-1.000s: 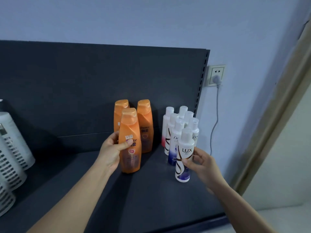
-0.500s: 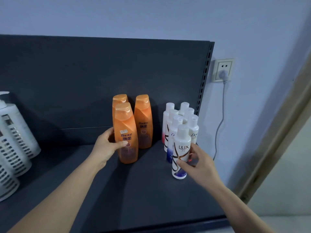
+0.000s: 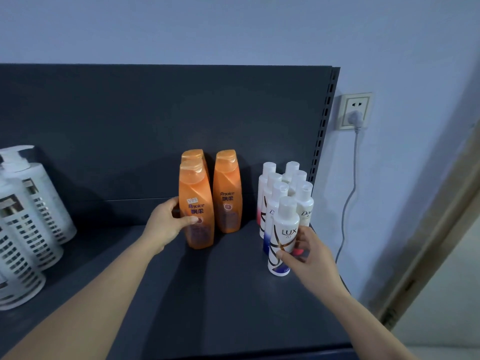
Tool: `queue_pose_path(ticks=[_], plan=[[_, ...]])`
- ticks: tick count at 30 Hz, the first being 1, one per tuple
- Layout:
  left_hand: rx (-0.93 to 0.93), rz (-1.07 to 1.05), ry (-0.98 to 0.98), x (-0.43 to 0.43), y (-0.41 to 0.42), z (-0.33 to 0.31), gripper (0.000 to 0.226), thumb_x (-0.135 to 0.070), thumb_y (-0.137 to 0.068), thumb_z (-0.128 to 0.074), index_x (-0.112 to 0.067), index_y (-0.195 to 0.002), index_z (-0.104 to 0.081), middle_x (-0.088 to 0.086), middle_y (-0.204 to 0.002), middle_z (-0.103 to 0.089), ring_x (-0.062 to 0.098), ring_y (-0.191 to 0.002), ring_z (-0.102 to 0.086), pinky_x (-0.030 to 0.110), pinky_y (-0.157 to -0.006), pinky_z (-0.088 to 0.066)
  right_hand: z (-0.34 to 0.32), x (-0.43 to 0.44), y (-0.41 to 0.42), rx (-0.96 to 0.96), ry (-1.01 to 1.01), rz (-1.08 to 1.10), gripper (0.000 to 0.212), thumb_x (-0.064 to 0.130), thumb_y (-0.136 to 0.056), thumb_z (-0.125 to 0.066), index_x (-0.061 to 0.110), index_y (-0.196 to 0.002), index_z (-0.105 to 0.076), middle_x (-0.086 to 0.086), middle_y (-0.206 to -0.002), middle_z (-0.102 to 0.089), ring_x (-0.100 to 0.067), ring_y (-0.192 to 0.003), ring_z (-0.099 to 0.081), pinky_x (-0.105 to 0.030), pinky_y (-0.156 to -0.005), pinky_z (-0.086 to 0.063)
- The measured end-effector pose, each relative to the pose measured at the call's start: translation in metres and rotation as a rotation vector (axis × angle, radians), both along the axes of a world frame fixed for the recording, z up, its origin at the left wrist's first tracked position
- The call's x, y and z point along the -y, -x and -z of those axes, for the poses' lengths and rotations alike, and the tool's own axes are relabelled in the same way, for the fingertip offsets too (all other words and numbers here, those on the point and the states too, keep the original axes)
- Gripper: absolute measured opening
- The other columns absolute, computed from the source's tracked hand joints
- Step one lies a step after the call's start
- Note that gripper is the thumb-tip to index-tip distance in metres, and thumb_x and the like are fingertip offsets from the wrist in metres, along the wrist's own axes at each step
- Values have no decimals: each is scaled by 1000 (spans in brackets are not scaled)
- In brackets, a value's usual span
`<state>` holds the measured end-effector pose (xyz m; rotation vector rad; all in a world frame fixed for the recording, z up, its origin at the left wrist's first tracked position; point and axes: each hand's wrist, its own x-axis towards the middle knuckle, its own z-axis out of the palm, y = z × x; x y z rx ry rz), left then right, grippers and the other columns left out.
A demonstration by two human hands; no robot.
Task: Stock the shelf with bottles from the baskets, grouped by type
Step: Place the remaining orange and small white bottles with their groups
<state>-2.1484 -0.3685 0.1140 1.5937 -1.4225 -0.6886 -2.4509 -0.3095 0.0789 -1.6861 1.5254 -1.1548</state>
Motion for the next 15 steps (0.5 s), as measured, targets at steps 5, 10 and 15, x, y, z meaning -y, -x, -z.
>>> queue_pose_path(ticks=[5, 10, 15], plan=[[45, 16, -32, 5, -6, -1, 49, -14, -77, -79, -22, -120, -59, -6, -107, -67, 16, -105, -61, 42, -96, -50, 2, 0, -1, -25, -6, 12, 37, 23, -80, -78, 40, -101, -53, 20, -100, -69, 2, -86, -66, -30, -82, -58], [72, -7, -43, 3, -6, 1, 51, -22, -79, -78, -25, -124, -54, -5, -114, -65, 18, -110, -59, 46, -97, -49, 4, 1, -1, -50, -5, 28, 39, 25, -80, -79, 36, -109, -54, 18, -107, -68, -4, -94, -65, -37, -86, -58], [240, -59, -29, -9, -4, 1, 57, -23, -83, -74, -20, -134, -49, -1, -125, -60, 21, -116, -56, 39, -98, -47, 0, -9, -4, 15, 135, 151, 61, 27, -75, -84, 30, -126, -50, 16, -102, -60, -4, -87, -64, -29, -74, -54]])
